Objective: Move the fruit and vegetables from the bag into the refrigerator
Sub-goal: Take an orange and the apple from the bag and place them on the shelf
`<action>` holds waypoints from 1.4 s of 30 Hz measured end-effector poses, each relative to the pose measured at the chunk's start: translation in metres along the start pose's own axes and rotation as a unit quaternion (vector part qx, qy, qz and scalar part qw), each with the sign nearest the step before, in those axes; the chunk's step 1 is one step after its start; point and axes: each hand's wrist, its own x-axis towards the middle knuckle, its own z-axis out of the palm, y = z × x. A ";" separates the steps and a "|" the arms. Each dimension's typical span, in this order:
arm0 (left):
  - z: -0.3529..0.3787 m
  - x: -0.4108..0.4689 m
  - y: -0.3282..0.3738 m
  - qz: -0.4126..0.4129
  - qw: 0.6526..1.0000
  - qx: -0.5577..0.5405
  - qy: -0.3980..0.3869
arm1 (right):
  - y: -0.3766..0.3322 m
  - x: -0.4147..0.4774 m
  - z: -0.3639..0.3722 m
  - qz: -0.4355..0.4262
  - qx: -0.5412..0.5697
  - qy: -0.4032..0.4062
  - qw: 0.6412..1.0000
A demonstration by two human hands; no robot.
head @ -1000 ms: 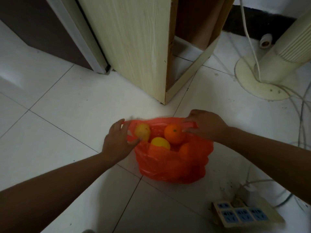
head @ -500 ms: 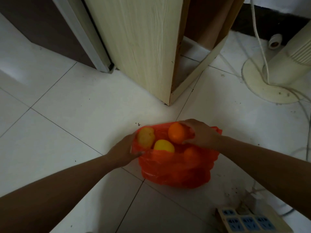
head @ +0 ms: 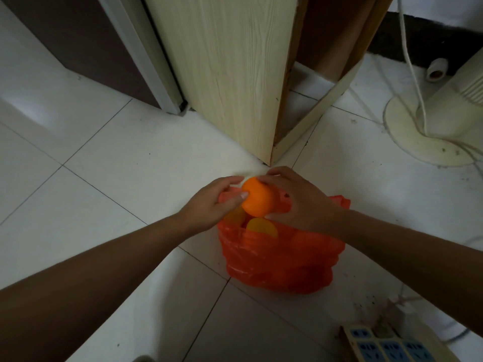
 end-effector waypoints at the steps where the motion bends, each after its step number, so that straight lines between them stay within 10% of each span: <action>1: 0.001 0.000 0.003 -0.013 0.999 -0.026 -0.029 | -0.004 0.001 0.001 -0.014 0.001 0.007 1.000; 23: 0.017 -0.024 -0.004 -0.035 0.998 0.029 -0.038 | 0.038 -0.096 -0.010 0.214 -0.048 -0.096 0.971; 34: 0.007 -0.037 -0.017 -0.086 0.996 0.015 0.005 | -0.005 -0.041 0.006 0.140 0.009 -0.027 0.990; 42: -0.006 -0.055 -0.040 -0.110 0.994 0.007 0.001 | -0.013 -0.006 0.044 0.192 0.016 -0.135 0.972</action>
